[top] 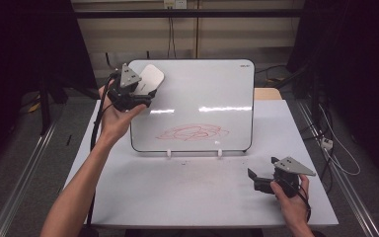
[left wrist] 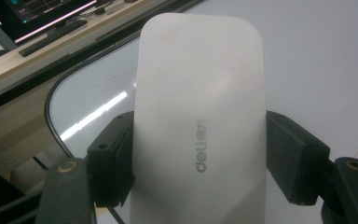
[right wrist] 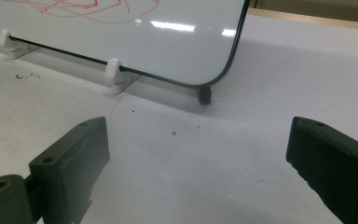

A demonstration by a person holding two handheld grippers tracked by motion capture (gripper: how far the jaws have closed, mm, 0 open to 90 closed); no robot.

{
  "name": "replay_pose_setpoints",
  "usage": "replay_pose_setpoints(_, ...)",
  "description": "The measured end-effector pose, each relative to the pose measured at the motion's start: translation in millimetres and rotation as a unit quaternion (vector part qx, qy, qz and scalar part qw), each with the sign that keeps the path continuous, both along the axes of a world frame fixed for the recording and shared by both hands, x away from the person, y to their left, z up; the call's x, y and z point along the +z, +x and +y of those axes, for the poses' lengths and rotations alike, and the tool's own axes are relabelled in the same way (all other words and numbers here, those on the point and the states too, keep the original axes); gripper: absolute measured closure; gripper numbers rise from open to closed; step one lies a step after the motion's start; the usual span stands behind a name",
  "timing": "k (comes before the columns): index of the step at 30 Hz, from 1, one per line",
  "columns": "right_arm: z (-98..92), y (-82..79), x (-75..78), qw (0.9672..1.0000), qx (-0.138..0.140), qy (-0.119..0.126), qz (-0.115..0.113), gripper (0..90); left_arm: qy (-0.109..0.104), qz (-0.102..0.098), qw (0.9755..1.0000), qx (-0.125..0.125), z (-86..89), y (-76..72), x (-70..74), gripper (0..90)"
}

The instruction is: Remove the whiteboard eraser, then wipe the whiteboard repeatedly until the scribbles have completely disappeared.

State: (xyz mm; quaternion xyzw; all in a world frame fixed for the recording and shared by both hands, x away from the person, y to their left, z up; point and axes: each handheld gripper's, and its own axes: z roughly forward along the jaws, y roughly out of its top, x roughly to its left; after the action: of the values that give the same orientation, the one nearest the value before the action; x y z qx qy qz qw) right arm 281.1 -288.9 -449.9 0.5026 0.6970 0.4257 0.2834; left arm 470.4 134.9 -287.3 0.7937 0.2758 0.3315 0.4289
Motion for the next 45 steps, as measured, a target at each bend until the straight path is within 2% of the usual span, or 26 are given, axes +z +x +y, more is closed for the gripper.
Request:
replay_pose_setpoints(9,1.2,-2.3,0.5,1.0,0.006,-0.001,-0.002,5.7,-0.001,-0.008,1.0,-0.001,0.7,-18.7,-1.7,30.8)
replay_pose_setpoints(12,0.2,-2.7,0.7,1.0,0.007,-0.001,-0.004,5.7,-0.011,-0.002,0.9999,0.0,2.8,-22.8,-7.9,30.9)
replay_pose_setpoints(20,-0.3,-0.6,1.1,1.0,-0.002,0.002,-0.002,5.6,-0.014,0.008,0.9998,-0.007,2.8,-28.8,-19.6,30.8)
replay_pose_setpoints(21,0.2,-0.2,0.9,1.0,-0.002,0.001,-0.002,5.7,-0.009,0.01,0.9999,-0.01,2.3,-30.5,-21.6,30.8)
replay_pose_setpoints(28,1.7,0.8,-0.4,1.0,0.002,-0.001,0.0,5.6,-0.011,0.017,0.9997,-0.013,2.1,-34.3,-31.2,30.8)
replay_pose_setpoints(34,-1.5,-3.7,0.6,1.0,-0.003,-0.001,-0.003,5.6,-0.001,0.028,0.9995,-0.018,-9.2,-37.7,-47.1,30.9)
replay_pose_setpoints(40,0.2,-2.7,0.3,1.0,-0.005,-0.002,-0.001,5.6,-0.012,0.028,0.9992,-0.025,-12.4,-43.1,-55.1,30.9)
replay_pose_setpoints(45,2.0,-3.0,0.5,1.0,-0.004,-0.003,0.0,5.6,0.004,0.028,0.9992,-0.03,-12.0,-49.8,-59.4,30.9)
